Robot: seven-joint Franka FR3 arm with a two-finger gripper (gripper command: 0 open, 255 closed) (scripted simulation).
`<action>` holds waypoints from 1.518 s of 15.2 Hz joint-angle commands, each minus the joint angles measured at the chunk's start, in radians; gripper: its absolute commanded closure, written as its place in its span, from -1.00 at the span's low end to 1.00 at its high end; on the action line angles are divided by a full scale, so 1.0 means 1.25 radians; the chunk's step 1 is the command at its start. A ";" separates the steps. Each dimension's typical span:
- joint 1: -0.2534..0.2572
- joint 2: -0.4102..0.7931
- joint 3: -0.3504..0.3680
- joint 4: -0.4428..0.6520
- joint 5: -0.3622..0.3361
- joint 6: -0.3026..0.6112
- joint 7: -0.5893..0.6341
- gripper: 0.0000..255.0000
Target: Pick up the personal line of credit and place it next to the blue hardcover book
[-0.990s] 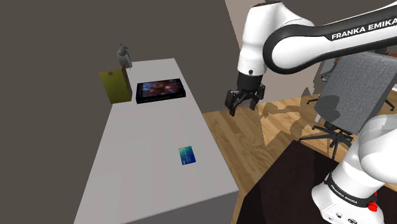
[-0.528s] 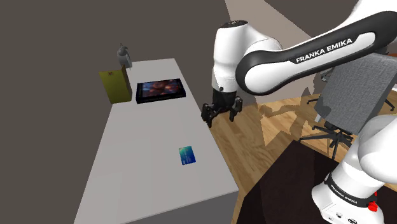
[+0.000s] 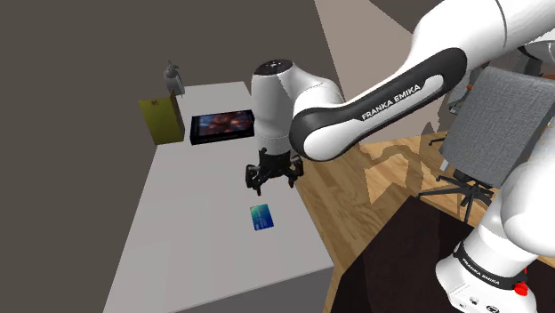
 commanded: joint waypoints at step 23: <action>0.059 0.196 -0.021 0.106 -0.156 0.040 0.155 1.00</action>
